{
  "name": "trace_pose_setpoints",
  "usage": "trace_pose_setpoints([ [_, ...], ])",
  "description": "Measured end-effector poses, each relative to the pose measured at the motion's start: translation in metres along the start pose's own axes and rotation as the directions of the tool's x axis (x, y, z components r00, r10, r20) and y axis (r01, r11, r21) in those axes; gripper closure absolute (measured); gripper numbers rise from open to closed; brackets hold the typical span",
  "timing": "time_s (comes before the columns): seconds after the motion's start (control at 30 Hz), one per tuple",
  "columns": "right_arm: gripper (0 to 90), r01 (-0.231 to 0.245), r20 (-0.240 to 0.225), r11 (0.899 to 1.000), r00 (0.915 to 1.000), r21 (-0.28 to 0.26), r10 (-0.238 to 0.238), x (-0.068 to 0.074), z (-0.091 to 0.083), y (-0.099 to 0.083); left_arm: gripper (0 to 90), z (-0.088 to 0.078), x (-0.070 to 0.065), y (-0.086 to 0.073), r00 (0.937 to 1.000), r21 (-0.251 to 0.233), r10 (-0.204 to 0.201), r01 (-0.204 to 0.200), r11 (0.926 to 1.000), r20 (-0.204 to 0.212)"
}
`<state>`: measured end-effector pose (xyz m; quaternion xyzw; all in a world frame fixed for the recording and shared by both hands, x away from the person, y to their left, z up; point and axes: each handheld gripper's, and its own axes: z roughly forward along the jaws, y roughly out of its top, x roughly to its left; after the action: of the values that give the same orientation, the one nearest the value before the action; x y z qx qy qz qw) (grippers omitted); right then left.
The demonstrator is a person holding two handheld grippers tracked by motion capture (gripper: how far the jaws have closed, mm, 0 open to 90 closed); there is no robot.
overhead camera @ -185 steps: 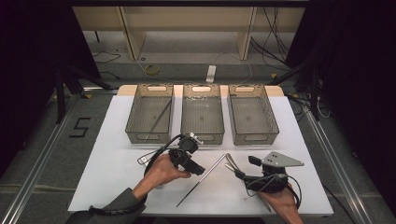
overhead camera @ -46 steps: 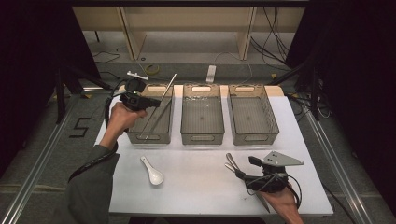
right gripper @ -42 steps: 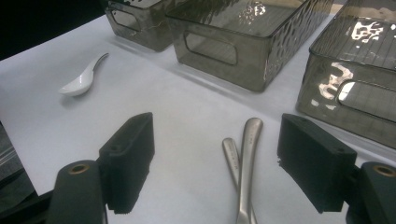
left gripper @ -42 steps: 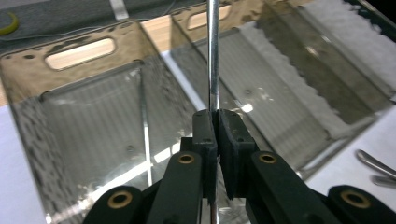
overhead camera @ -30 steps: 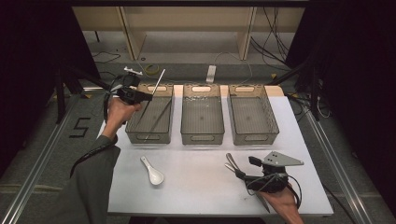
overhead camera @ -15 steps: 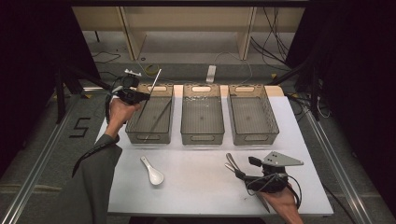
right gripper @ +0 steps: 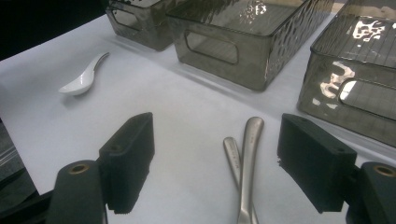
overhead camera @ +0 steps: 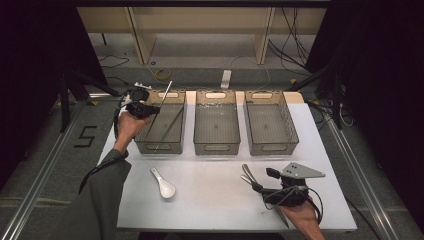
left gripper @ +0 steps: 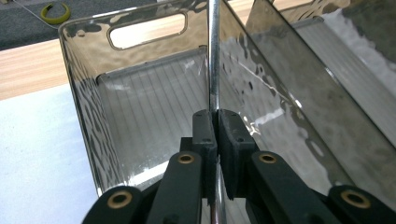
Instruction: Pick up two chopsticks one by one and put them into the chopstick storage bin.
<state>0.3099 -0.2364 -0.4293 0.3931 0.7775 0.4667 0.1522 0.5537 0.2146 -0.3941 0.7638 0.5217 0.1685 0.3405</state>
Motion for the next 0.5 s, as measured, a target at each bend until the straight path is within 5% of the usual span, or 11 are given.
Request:
trace_pose_setpoints([
  [0.5, 28.3, -0.001, -0.002, 1.000, 1.0000, -0.002, 0.001, 0.000, 0.000, 0.000, 85.0, 0.015, -0.003, -0.010, 1.0000, 0.047, 0.003, -0.002, 0.9989, -0.006],
])
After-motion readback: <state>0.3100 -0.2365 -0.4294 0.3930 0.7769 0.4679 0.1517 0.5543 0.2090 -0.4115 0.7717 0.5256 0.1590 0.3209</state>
